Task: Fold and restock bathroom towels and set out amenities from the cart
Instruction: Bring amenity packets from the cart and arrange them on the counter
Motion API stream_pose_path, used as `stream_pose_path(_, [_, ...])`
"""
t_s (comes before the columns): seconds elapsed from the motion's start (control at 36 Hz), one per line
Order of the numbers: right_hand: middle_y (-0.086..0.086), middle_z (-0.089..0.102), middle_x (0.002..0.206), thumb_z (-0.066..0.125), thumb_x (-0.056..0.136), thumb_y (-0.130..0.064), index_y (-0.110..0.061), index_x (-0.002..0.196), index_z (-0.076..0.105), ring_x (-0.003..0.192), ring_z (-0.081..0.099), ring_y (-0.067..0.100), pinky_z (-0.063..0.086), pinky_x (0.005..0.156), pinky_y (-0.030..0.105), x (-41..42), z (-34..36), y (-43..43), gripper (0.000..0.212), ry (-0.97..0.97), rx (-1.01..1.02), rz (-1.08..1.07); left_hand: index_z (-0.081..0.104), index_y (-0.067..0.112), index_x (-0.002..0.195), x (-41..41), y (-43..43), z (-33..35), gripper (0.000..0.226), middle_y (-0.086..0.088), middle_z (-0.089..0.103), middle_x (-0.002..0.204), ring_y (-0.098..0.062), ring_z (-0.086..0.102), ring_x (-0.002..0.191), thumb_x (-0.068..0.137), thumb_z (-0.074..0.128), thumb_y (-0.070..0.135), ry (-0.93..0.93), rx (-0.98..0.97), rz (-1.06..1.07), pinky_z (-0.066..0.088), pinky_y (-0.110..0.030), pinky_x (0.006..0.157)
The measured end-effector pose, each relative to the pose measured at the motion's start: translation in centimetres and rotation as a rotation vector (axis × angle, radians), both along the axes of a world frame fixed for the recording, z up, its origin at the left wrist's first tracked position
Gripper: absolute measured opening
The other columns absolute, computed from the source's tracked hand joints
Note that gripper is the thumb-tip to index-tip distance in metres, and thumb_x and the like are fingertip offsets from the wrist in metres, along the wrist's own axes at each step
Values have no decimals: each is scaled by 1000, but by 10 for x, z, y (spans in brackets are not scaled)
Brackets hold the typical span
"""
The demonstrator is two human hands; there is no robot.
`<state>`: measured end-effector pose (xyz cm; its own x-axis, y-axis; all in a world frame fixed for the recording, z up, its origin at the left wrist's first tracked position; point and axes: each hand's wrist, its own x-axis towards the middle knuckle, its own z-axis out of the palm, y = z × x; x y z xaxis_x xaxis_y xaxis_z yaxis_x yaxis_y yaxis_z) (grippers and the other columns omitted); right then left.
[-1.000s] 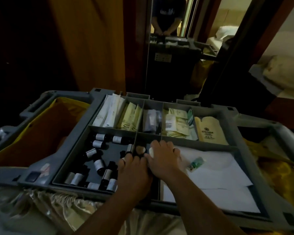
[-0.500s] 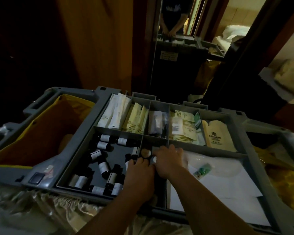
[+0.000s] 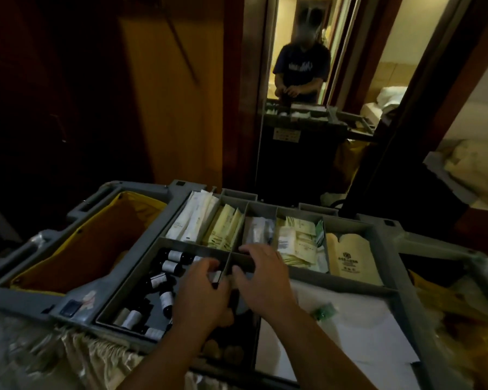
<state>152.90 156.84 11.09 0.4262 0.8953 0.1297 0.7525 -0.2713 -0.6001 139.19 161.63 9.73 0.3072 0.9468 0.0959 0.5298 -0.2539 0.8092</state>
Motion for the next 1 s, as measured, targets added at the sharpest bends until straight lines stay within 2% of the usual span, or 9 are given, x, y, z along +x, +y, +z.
stream_pose_path(0.08, [-11,45,138,43,87,-64,-32,137,52,130,42,12,39,112,34,-6,22,-2,60,-4,103,96,55,37,114,-10,-11,29,23,19,54,105,-7,55,96,95,69,39,-27,69,80,48,-29,78])
stream_pose_path(0.17, [-12,40,143,55,94,-55,-34,140,51,134,35,8,32,110,22,-14,45,-5,50,12,192,216,59,38,114,-24,-25,56,20,19,57,105,-3,57,93,96,69,37,-41,176,180,52,-33,80])
stream_pose_path(0.28, [-15,33,149,60,97,-49,-38,139,50,135,32,1,25,100,7,-32,71,-9,45,91,308,386,59,34,114,-48,-48,86,26,23,48,103,3,52,89,93,73,31,-59,248,372,42,-18,73])
stream_pose_path(0.42, [-18,27,153,57,97,-53,-43,143,44,142,29,3,38,110,29,-73,97,-18,49,169,377,649,59,26,125,-91,-83,108,43,8,57,117,-15,59,104,87,76,34,2,398,647,52,-39,86])
stream_pose_path(0.5, [-18,32,150,62,98,-46,-37,143,49,140,32,2,37,109,23,-105,108,-24,47,216,433,781,60,30,119,-119,-113,124,41,14,53,110,-10,53,104,83,80,30,24,486,772,46,-37,89])
stream_pose_path(0.67, [-7,49,140,63,92,-44,-29,135,57,135,44,8,43,111,31,-191,114,-51,46,334,546,1074,57,30,128,-184,-194,142,50,16,52,119,-6,50,113,82,75,39,92,529,983,46,-35,96])
stream_pose_path(0.78, [-7,50,138,64,93,-41,-26,137,56,134,46,9,43,110,29,-250,123,-80,47,341,601,1264,53,31,131,-225,-247,147,52,17,49,122,2,45,110,83,73,40,182,550,1137,36,-18,86])
stream_pose_path(0.92, [-12,48,137,64,94,-38,-28,135,56,129,50,6,50,103,30,-328,131,-126,43,421,634,1474,62,22,129,-277,-309,152,49,11,55,124,-9,50,116,84,76,35,253,586,1416,42,-32,95])
stream_pose_path(1.0, [-13,49,136,62,95,-40,-30,135,56,126,53,7,55,97,33,-374,131,-157,42,459,625,1585,63,22,126,-308,-349,151,49,9,59,122,-11,54,112,81,71,40,270,602,1515,47,-32,91])
